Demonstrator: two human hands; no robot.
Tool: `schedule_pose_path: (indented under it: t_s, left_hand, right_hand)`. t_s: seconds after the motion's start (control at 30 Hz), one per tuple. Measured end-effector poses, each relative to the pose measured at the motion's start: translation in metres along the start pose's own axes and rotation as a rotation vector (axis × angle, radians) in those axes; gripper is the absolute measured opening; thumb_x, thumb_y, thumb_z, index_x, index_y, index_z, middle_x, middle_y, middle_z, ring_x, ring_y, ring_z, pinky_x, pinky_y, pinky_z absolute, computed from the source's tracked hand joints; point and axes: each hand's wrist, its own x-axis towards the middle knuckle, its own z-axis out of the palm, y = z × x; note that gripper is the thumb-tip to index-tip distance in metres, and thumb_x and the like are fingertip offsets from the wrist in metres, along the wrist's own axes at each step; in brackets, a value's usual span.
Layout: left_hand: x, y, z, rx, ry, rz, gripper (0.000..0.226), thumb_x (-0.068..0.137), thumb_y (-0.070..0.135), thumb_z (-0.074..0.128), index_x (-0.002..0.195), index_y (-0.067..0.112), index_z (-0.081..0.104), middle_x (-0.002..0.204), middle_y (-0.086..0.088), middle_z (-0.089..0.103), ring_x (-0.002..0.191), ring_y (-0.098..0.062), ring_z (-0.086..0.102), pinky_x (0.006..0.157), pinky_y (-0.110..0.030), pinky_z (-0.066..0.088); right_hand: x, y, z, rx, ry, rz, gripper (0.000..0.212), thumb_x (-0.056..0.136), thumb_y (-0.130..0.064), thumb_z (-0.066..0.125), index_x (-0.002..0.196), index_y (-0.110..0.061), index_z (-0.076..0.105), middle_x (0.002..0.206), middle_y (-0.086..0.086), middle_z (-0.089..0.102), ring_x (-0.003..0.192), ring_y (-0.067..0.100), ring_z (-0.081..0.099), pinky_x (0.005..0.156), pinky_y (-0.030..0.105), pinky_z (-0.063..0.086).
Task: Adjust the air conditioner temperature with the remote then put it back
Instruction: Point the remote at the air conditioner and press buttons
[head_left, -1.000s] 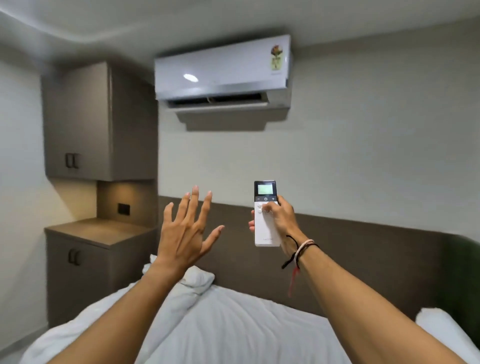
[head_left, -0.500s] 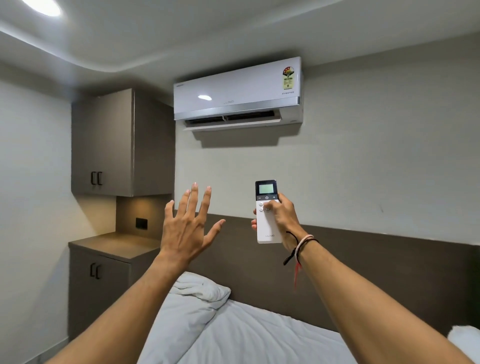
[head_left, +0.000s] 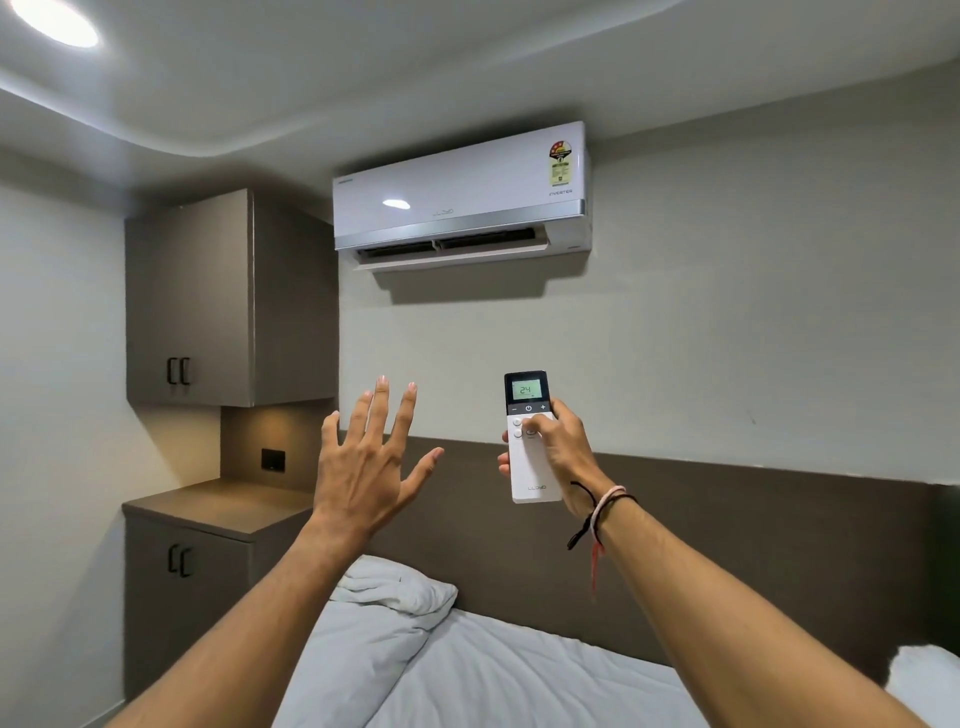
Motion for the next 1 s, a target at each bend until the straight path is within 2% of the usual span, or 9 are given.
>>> schedule_pose_path:
  t_s: [0.27,0.43,0.63,1.0]
  left_hand:
    - [0.0,0.008,0.004,-0.002,-0.008,0.007,0.088,0.091,0.074,0.015,0.161,0.022,0.021,0.166,-0.018,0.03,0.148,-0.036,0.04,0.109,-0.061,0.04]
    - [-0.001,0.008,0.002,-0.004,-0.013,0.003,0.089,0.09,0.074,0.014,0.161,0.022,0.022,0.166,-0.018,0.031,0.147,-0.036,0.041,0.109,-0.062,0.041]
    - [-0.004,0.008,-0.001,0.003,-0.018,-0.002,0.088,0.091,0.073,0.014,0.161,0.021,0.024,0.165,-0.019,0.032,0.146,-0.037,0.042,0.107,-0.061,0.043]
    - [-0.008,0.007,-0.005,-0.002,-0.023,-0.004,0.089,0.09,0.073,0.012,0.161,0.021,0.022,0.165,-0.02,0.032,0.147,-0.036,0.042,0.108,-0.06,0.042]
  right_hand:
    - [-0.001,0.004,-0.011,-0.031,0.005,-0.005,0.032,0.094,-0.001,0.043,0.124,-0.01,0.051,0.095,0.027,0.065,0.058,0.034,0.067,0.054,0.04,0.062]
    - [-0.003,0.005,-0.016,-0.03,0.004,0.005,0.032,0.095,-0.004,0.044,0.125,-0.01,0.05,0.099,0.027,0.065,0.059,0.032,0.069,0.053,0.038,0.061]
    - [-0.005,0.002,-0.016,0.012,0.001,0.019,0.027,0.093,-0.002,0.043,0.119,-0.008,0.05,0.095,0.027,0.063,0.055,0.032,0.067,0.049,0.036,0.059]
    - [-0.01,-0.004,-0.012,0.008,-0.02,-0.019,0.032,0.094,0.0,0.044,0.123,-0.008,0.051,0.092,0.026,0.064,0.054,0.03,0.067,0.05,0.038,0.061]
